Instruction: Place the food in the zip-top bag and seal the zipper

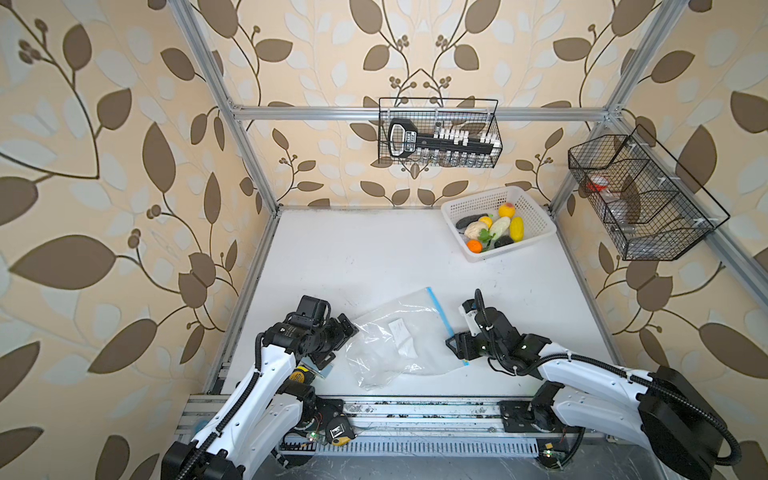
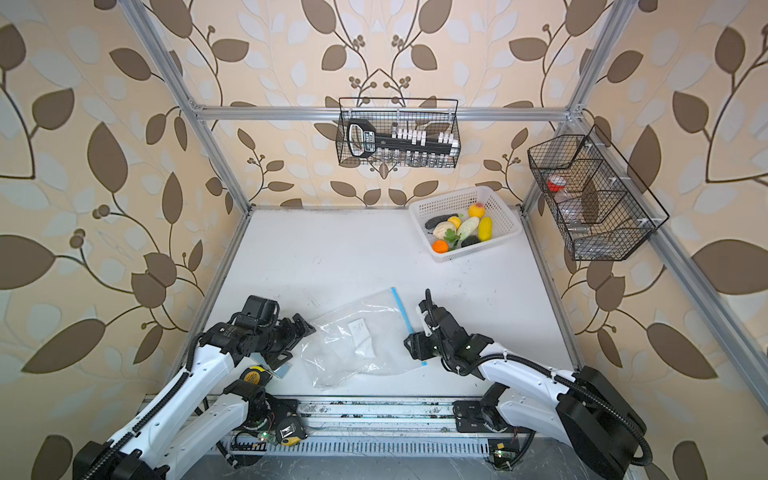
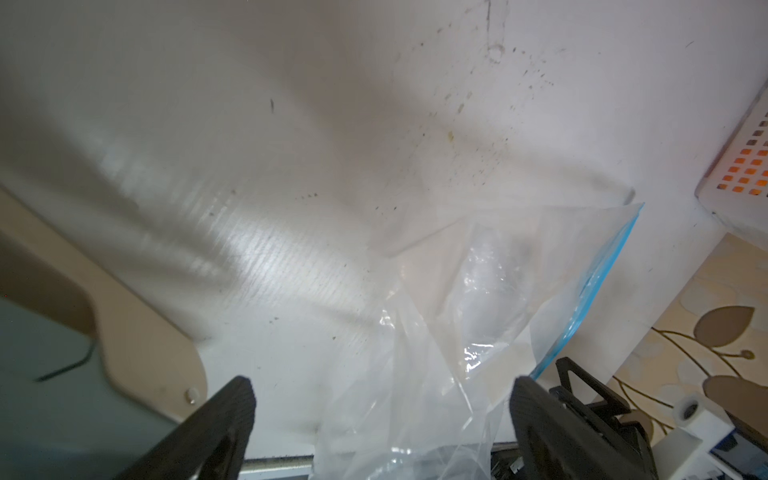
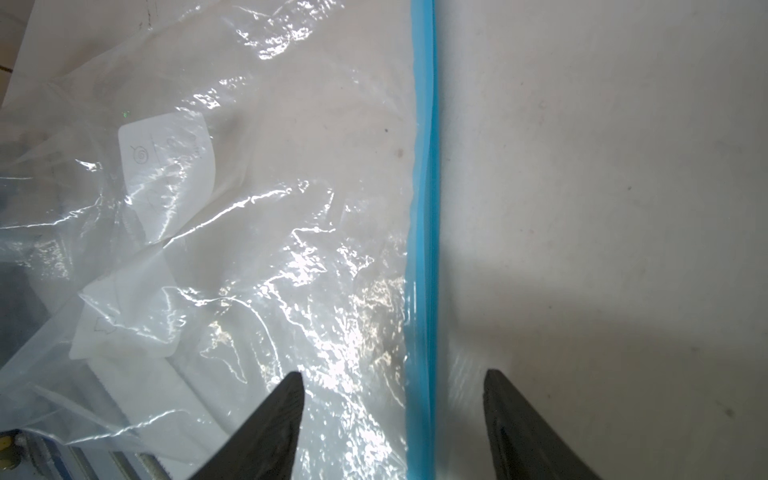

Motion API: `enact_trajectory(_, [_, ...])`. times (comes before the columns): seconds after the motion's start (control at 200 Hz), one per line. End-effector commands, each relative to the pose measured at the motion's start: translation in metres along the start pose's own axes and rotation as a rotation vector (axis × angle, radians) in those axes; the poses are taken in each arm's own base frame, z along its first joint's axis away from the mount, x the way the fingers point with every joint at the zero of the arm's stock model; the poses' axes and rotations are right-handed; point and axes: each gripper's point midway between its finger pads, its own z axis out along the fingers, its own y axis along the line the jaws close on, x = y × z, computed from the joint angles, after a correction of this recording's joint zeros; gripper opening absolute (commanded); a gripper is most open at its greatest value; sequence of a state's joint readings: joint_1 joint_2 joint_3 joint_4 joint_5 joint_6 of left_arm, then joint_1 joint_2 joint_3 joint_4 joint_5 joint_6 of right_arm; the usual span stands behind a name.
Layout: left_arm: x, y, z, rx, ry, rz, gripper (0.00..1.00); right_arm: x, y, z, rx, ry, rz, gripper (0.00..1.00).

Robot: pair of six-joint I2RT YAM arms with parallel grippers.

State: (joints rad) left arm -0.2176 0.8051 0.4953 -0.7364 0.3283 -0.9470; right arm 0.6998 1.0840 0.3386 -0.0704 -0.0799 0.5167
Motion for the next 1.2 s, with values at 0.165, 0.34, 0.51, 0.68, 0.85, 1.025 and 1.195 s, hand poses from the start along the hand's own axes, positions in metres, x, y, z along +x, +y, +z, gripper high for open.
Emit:
enact_trajectory(0.165, [-0.001, -0.025, 0.005, 0.144, 0.007, -0.005, 0.92, 0.013, 0.001, 0.007, -0.044, 0.023, 0.043, 0.65])
enact_trajectory(0.34, [-0.008, -0.049, 0.003, 0.223, 0.000, 0.022, 0.92, 0.017, 0.003, 0.009, -0.056, 0.029, 0.051, 0.65])
enact_trajectory(0.51, [-0.016, -0.064, 0.007, 0.272, -0.015, 0.011, 0.92, 0.015, 0.008, 0.010, -0.075, 0.028, 0.052, 0.64])
enact_trajectory(0.68, [-0.026, -0.082, 0.006, 0.298, -0.038, 0.031, 0.92, 0.012, 0.015, 0.009, -0.110, 0.019, 0.060, 0.64])
enact_trajectory(0.85, [-0.037, -0.102, 0.005, 0.306, -0.043, 0.068, 0.92, 0.008, 0.020, 0.010, -0.129, 0.018, 0.066, 0.63])
enact_trajectory(1.025, [-0.051, -0.121, 0.006, 0.297, -0.061, 0.112, 0.93, 0.004, 0.026, 0.011, -0.155, 0.011, 0.088, 0.63])
enact_trajectory(1.195, [-0.057, -0.130, 0.017, 0.250, -0.027, 0.172, 0.94, 0.003, 0.032, 0.010, -0.184, 0.004, 0.104, 0.62])
